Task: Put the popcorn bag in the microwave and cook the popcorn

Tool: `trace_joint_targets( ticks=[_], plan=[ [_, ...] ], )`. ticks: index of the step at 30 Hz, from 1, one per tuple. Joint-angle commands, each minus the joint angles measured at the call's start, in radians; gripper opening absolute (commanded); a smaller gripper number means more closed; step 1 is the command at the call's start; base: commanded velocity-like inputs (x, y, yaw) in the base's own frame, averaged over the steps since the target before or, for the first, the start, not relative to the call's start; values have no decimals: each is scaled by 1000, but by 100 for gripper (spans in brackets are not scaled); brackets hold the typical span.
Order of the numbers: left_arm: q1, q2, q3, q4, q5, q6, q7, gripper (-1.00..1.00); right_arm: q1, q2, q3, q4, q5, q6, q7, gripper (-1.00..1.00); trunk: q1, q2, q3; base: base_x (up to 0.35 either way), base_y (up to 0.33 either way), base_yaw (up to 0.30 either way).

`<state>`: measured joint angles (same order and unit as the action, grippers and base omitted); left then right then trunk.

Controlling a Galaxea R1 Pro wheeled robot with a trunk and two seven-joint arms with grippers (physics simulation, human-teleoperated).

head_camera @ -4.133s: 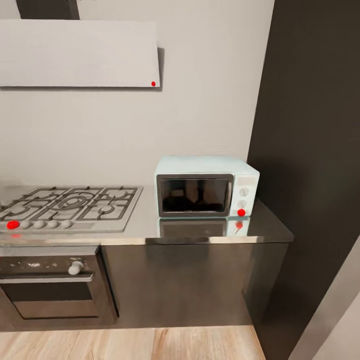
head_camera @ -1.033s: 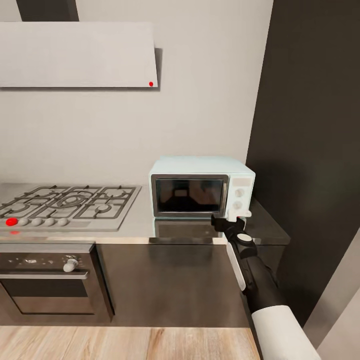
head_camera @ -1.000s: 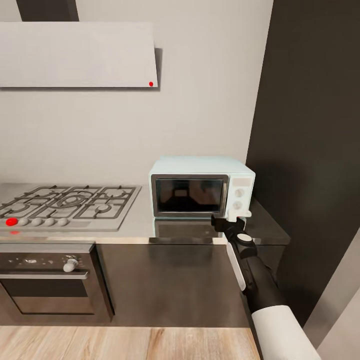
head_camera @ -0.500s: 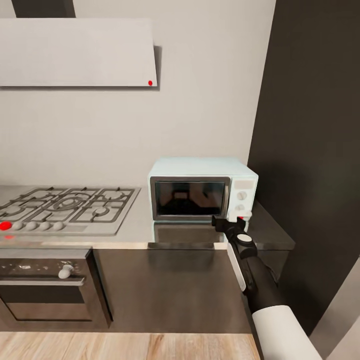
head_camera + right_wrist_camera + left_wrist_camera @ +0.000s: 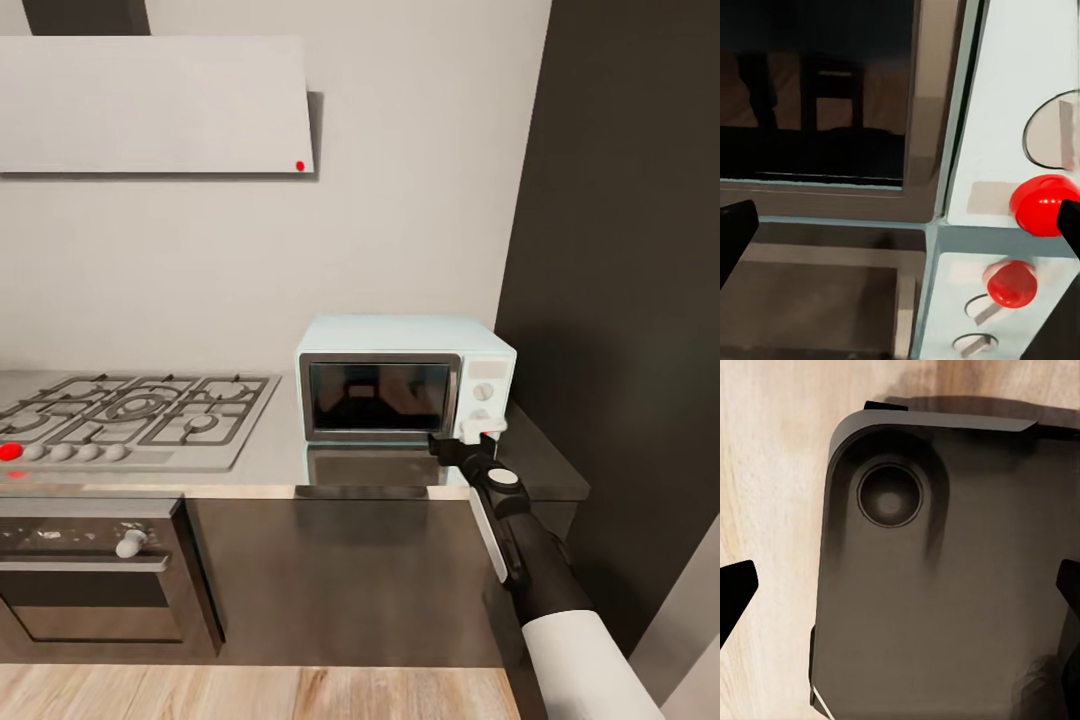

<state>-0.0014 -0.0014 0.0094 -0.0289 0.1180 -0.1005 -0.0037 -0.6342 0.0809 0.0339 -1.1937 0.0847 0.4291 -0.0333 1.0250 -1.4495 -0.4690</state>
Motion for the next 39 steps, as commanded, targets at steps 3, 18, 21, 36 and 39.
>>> trace_joint_targets(
  ticks=[3, 18, 21, 36, 39],
  plan=[
    [0, 2, 0, -1, 9, -2, 0, 100, -1, 0, 1, -1, 8, 6, -5, 100, 0, -1, -1, 0, -36, 0],
    [0, 1, 1, -1, 11, -3, 0, 100, -1, 14, -5, -1, -10, -51, -19, 100, 0, -1, -1, 5, -2, 0],
    [0, 3, 0, -1, 11, -2, -1, 100, -1, 14, -7, -1, -11, -58, -20, 100, 0, -1, -1, 136, 0, 0],
    [0, 1, 1, -2, 10, -7, 1, 100, -1, 8, -15, 0, -11, -62, -36, 100, 0, -1, -1, 80, 0, 0],
    [0, 0, 1, -2, 9, -7, 1, 100, -1, 9, -17, 1, -11, -64, -52, 100, 0, -1, -1, 0, 0, 0]
  ],
)
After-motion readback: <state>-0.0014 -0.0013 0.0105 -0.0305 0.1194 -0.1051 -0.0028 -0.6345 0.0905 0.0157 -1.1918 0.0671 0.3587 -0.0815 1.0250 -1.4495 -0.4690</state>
